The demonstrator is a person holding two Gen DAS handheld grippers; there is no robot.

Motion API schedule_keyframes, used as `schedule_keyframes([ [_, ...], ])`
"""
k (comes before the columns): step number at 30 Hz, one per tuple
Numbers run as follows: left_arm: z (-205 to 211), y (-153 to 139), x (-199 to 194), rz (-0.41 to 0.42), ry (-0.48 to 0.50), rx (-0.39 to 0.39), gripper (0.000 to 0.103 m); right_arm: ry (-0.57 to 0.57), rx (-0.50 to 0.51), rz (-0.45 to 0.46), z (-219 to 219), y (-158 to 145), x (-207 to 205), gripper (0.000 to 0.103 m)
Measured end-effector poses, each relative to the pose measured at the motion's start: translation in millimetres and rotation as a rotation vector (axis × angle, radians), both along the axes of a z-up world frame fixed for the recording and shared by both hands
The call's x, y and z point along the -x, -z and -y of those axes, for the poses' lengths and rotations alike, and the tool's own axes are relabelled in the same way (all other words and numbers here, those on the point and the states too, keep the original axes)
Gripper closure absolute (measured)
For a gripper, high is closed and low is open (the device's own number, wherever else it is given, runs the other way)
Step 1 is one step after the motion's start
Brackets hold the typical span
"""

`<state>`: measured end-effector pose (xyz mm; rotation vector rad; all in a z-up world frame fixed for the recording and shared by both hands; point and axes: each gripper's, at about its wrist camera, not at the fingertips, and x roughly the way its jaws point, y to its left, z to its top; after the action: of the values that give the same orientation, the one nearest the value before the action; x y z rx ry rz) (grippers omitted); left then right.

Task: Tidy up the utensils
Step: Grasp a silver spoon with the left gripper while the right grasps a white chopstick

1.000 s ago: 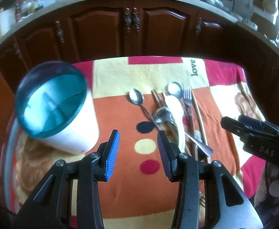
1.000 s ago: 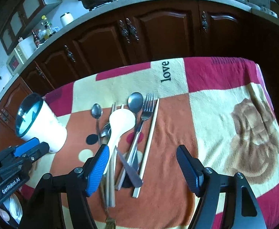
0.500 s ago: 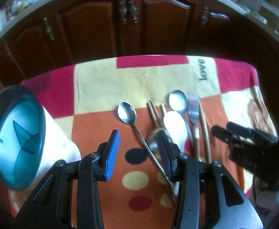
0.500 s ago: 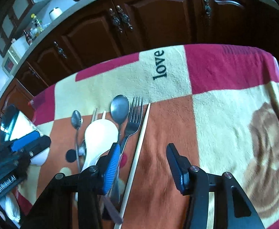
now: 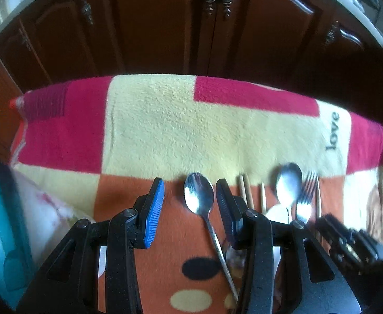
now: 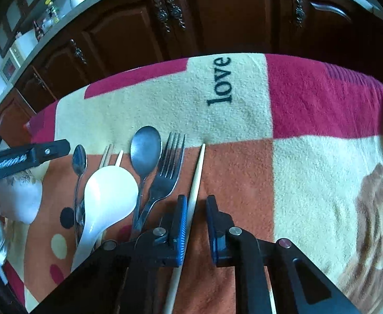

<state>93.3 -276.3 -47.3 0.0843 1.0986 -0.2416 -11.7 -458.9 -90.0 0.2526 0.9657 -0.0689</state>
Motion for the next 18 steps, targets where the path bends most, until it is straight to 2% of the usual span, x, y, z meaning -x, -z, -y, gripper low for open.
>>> schedule_keyframes([
  [5,8,10,-13,-0.028,0.01,-0.05,0.063,-0.002,-0.053,0.019,7,1,4,0.089],
  [11,11,23,-18,-0.064,0.038,-0.045,0.064,-0.012,-0.114,0.03,19,2,9,0.089],
  [12,11,24,-19,-0.068,0.042,-0.036,0.066,-0.014,-0.115,0.031,20,3,8,0.087],
  [14,10,29,-19,-0.079,0.059,-0.025,0.083,-0.02,-0.118,0.035,17,2,5,0.081],
  [15,9,32,-19,-0.075,0.072,-0.019,0.087,-0.027,-0.122,0.043,17,2,4,0.076],
  [17,13,32,-17,-0.056,0.099,-0.025,0.097,-0.035,-0.111,0.048,14,2,3,0.074],
  [18,15,32,-16,-0.052,0.107,-0.022,0.099,-0.043,-0.099,0.051,11,2,2,0.074],
])
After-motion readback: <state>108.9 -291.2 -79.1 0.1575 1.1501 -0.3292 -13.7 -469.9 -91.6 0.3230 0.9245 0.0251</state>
